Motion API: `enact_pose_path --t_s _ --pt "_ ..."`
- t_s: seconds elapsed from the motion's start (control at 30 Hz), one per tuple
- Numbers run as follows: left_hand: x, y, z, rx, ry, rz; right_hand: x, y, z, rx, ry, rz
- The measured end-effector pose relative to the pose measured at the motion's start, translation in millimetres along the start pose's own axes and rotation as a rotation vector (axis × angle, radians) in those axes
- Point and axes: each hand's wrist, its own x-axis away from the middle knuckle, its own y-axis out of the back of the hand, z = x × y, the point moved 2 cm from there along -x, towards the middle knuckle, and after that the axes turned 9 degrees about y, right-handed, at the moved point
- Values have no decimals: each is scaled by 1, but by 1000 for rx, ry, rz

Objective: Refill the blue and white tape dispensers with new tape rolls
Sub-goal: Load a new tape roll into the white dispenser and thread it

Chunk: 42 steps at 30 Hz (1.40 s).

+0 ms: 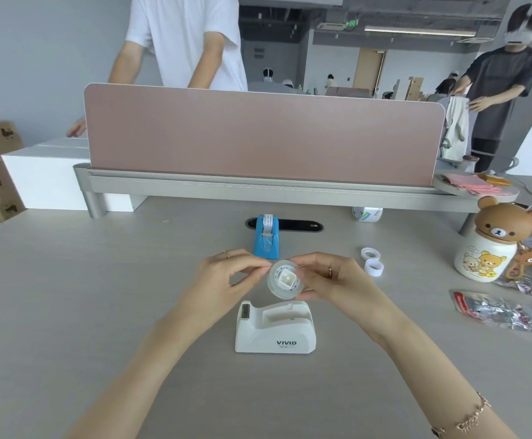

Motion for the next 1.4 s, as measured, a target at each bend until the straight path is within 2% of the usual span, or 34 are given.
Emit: enact_pose_path --t_s 0.3,0.43,0.57,0.7,0.77,0.8,0.9,0.97,1.13,1.4 --pt "4 0 -4 -69 -49 -38 1 -7 -2 74 -54 21" --pt "4 1 -3 -78 -56 -30 -1 -4 -2 72 -51 0" --pt "2 7 -3 -64 -36 -114 -1 3 1 107 -36 -2" --pt "0 13 -3 -56 -52 -116 -1 10 3 156 -6 -19" --pt "1 15 -4 -35 -23 -139 -1 12 2 186 5 -25" --pt "0 16 -5 15 45 -148 -2 12 2 197 15 -29" --pt "-4 15 -8 280 357 -27 -1 8 3 243 59 -37" --pt "-5 14 -10 385 449 69 -1 4 5 277 89 -40" --pt "-6 16 -12 525 525 128 0 -2 4 342 135 -47" --pt "-2 2 -9 429 625 353 1 -4 7 361 181 -40"
